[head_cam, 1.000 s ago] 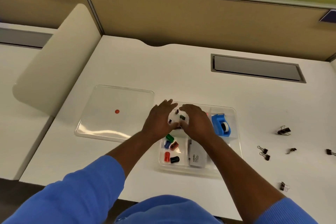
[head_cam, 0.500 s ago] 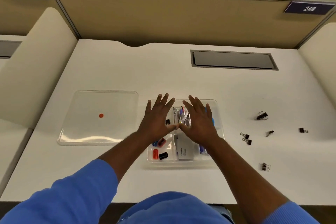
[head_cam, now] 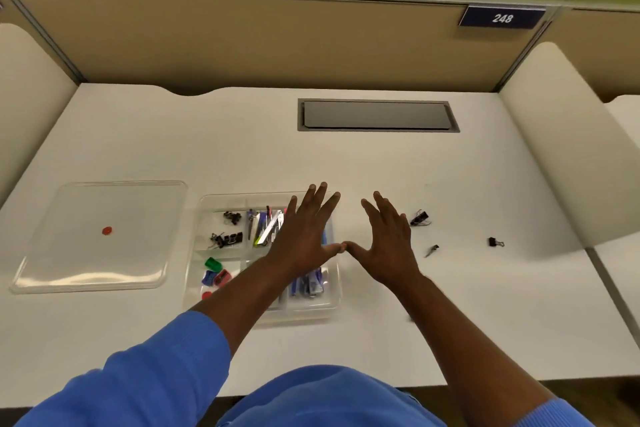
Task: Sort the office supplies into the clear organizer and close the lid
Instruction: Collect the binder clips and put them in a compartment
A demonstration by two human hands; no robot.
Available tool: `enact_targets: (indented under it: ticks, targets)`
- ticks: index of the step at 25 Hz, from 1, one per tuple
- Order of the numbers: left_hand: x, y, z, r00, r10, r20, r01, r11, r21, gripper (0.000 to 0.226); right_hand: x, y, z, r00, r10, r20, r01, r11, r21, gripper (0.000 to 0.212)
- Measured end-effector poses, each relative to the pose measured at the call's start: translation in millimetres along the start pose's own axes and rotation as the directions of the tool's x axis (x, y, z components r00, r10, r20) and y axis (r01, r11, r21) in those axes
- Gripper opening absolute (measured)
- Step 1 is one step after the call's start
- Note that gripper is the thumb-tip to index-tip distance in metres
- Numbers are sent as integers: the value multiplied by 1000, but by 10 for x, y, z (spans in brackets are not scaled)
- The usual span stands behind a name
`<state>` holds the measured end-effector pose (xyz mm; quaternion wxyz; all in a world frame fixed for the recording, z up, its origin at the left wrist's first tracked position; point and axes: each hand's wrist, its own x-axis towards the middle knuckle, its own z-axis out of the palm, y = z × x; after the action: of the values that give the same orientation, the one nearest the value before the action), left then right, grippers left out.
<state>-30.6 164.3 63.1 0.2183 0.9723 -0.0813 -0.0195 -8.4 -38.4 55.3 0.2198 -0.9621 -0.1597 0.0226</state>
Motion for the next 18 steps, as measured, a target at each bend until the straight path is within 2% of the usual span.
enact_targets:
  ticks: [4, 7, 12, 18]
  targets:
    - [214, 514, 309, 1000, 5, 21, -3, 996, -94, 99, -19, 591, -183, 999, 34, 11, -34, 999, 34, 93]
    - [306, 780, 568, 990, -40, 139, 56, 991, -120, 93, -53, 978, -294, 998, 57, 32, -59, 995, 75, 94]
    - [376, 1018, 915, 938, -111, 330, 137, 989, -55, 87, -71, 1531, -425, 987, 104, 123, -115, 989, 89, 98]
    - [440, 1060, 1034, 932, -121, 341, 168, 980, -112, 55, -91, 1763, -379, 970, 135, 201, -172, 969, 177, 90]
